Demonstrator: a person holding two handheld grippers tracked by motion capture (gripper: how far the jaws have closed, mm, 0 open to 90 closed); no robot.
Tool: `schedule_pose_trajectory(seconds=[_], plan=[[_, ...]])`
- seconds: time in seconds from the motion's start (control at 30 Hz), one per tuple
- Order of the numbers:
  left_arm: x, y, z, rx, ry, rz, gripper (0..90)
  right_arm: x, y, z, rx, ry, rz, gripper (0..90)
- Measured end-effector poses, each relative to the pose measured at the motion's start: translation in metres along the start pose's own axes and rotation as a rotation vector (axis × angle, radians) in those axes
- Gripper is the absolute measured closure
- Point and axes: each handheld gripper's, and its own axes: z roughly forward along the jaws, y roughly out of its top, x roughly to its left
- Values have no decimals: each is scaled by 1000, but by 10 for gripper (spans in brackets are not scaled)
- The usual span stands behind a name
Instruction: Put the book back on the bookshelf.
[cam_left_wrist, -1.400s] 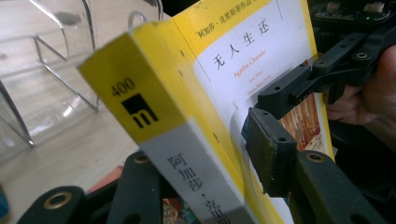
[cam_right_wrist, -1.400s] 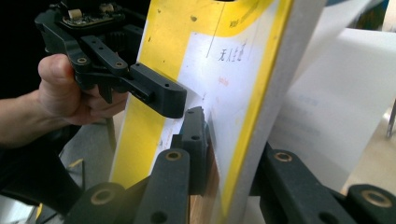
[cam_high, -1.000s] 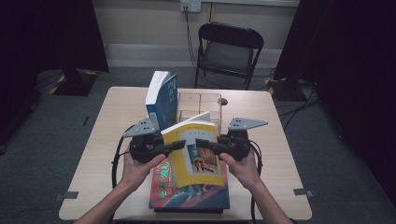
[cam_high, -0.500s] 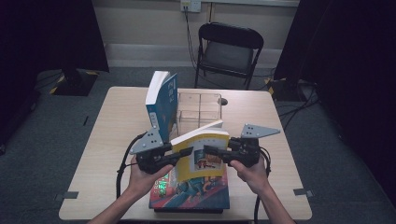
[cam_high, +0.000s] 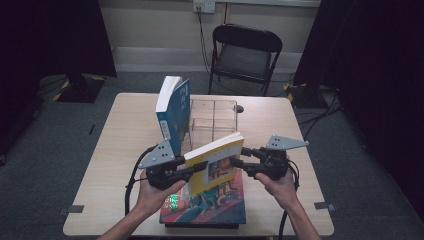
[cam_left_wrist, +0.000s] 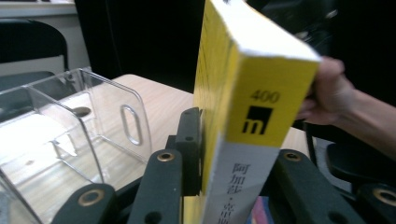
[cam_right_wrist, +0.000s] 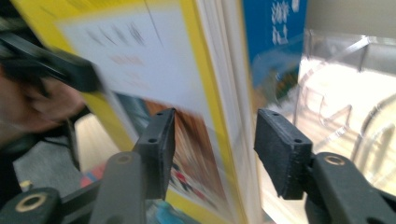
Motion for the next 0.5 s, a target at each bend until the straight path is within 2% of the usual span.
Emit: schedule_pose_trajectory(seconds=[0.07, 0.13, 0.33, 0.4, 0.5], plan=[[-2, -1, -1, 3, 13, 7, 714, -3, -4, 6, 27, 12, 10, 519], [-2, -1, -2, 4, 14, 8, 710, -2, -7, 12, 49, 6, -13, 510], [1, -2, -2, 5, -7, -5, 684, -3, -10, 16, 55, 2, -15, 552], [-1, -3, 1, 9, 7, -11, 683, -2, -9, 16, 58, -3, -13, 555], [-4, -7, 9, 39, 32, 5, 685, 0, -9, 17, 62, 0, -12, 558]])
